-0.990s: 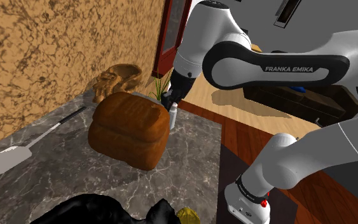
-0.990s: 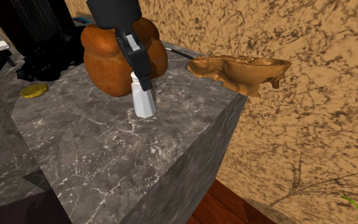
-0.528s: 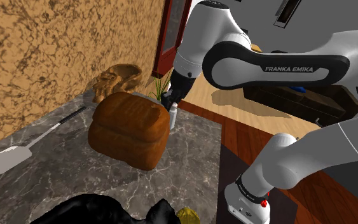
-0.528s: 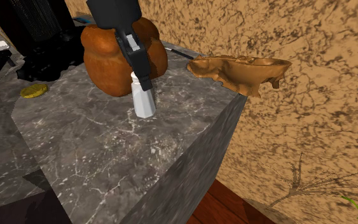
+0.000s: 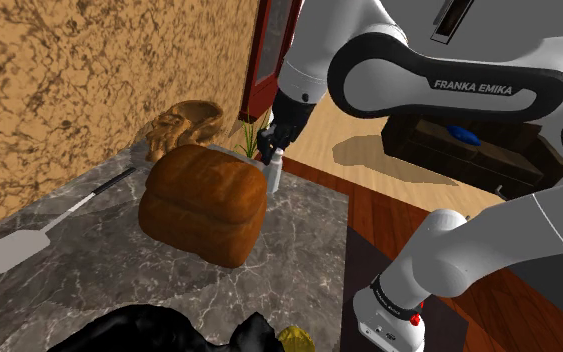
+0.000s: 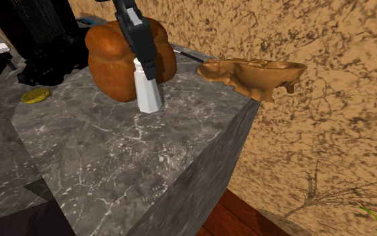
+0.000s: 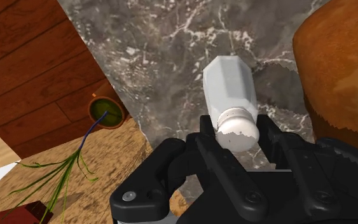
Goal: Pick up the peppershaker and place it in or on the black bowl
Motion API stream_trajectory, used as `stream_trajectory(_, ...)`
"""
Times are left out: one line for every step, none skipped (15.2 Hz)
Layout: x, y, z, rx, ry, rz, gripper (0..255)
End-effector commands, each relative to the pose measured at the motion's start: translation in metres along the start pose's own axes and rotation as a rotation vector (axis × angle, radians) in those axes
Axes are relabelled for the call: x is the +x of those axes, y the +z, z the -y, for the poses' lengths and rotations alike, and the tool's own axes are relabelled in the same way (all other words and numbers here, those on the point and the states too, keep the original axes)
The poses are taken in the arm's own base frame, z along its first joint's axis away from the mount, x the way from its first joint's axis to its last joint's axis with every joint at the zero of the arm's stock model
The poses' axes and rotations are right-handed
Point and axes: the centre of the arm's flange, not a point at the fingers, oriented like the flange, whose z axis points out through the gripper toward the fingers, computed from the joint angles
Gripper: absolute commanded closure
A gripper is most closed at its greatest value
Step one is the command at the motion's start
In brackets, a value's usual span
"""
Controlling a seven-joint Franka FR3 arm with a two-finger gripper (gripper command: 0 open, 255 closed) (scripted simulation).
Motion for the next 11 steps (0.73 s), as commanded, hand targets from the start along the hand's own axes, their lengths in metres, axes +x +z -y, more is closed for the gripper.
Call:
stream_trajectory(0.002, -0.011, 0.0, 0.0, 0.0, 0.0, 255)
stream_trajectory(0.003, -0.016, -0.001, 0.0, 0.0, 0.0, 255)
stream_trajectory(0.004, -0.021, -0.001, 0.0, 0.0, 0.0, 255)
stream_trajectory(0.004, -0.026, -0.002, 0.0, 0.0, 0.0, 255)
stream_trajectory(0.005, -0.032, -0.002, 0.0, 0.0, 0.0, 255)
stream_trajectory(0.006, -0.037, -0.002, 0.0, 0.0, 0.0, 255)
stream_trajectory(0.007, -0.042, -0.003, 0.0, 0.0, 0.0, 255)
stream_trajectory(0.007, -0.047, -0.003, 0.0, 0.0, 0.0, 255)
stream_trajectory(0.008, -0.052, -0.004, 0.0, 0.0, 0.0, 255)
stream_trajectory(0.009, -0.058, -0.004, 0.0, 0.0, 0.0, 255)
stream_trajectory(0.01, -0.063, -0.005, 0.0, 0.0, 0.0, 255)
